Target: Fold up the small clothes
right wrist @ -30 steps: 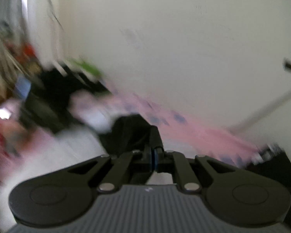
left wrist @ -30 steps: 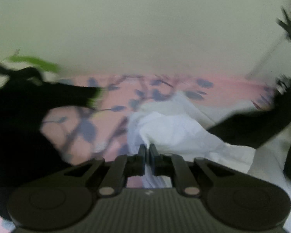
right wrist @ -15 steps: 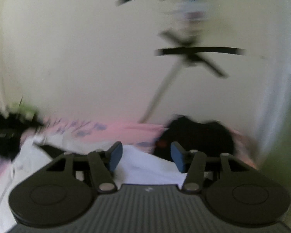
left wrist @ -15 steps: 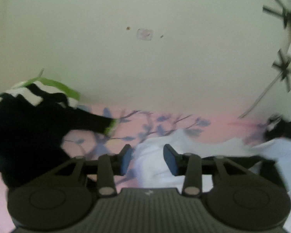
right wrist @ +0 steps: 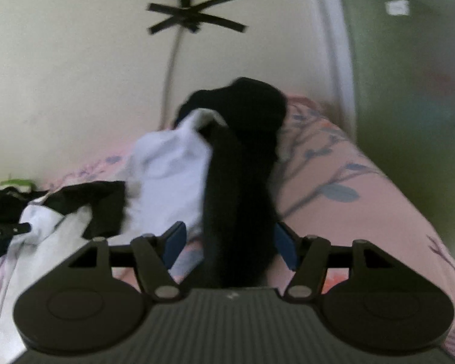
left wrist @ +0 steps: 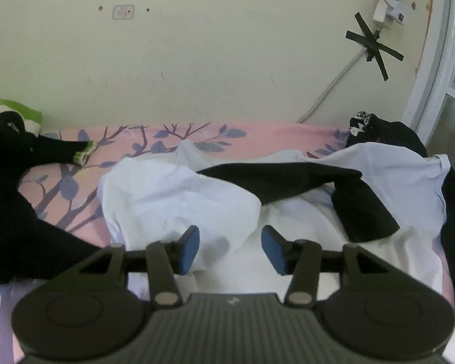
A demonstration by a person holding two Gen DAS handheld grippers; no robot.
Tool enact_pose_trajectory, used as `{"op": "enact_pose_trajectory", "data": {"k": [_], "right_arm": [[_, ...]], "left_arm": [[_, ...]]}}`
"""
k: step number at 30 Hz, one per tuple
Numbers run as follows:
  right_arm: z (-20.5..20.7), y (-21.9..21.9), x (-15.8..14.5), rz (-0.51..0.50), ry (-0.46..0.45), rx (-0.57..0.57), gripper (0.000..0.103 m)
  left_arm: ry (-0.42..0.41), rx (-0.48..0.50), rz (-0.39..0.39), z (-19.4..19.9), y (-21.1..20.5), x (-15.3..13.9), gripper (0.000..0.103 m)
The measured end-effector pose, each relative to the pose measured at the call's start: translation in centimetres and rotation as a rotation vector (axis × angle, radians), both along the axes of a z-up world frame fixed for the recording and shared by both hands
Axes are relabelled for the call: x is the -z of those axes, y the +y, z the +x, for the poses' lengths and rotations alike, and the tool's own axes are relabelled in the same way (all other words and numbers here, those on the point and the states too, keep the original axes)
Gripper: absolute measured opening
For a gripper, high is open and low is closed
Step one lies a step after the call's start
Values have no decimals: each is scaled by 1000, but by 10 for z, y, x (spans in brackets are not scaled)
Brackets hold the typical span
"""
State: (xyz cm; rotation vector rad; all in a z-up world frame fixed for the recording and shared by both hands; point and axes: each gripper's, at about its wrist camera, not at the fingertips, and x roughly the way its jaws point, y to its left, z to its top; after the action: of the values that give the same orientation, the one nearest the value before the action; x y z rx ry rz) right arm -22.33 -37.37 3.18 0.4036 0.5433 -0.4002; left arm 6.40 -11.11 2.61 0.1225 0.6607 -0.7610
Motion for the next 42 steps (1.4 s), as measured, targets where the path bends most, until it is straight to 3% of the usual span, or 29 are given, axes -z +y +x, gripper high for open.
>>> {"op": "enact_pose_trajectory", "data": {"k": [1,2,5,10,13,16,19,21,22,23,24,28,33,35,39,40,42], "right_arm": [[10,3,4,-13,46,-17,34],[20,1,8,-8,91,-30,0],[32,2,-11,30,42,-75,0],[62,28,-99,51,-174,-228,0],[105,49,-140,73,-239,-312,0],[164,75,-153,130,-250,-398,0],[226,108,-138,182,-199,-480,0],[265,136,-112,166,-63,-577,0],[280,149,-95,136,34,-603,15],[286,156,-83,111,83,-606,45],[284,159,-76,92,95,-612,57],[249,133,-72,44,34,-587,58],[196,74,-62,-16,24,-406,62],[187,53,-48,14,45,-353,69],[188,24,-7,112,92,-298,71],[192,21,5,150,97,-292,71],[199,16,23,214,92,-304,52]], "left_arm": [[0,0,0,-1,2,0,47],[1,-4,0,0,5,-1,47],[7,-9,-20,0,15,-2,46],[23,-20,-152,10,39,-7,47],[60,-17,-242,18,55,-4,47],[101,-22,-314,27,71,3,47],[155,-35,-359,40,84,9,47],[160,-50,-373,46,90,10,47],[156,-61,-375,48,93,10,47],[152,-69,-375,49,95,9,47],[149,-73,-377,49,97,8,47],[128,-43,-379,44,93,5,47],[106,5,-329,38,72,-2,48],[133,30,-308,42,57,-6,48],[122,62,-196,50,11,-11,49],[118,68,-166,52,-1,-10,47],[103,75,-103,55,-23,-9,44]]}}
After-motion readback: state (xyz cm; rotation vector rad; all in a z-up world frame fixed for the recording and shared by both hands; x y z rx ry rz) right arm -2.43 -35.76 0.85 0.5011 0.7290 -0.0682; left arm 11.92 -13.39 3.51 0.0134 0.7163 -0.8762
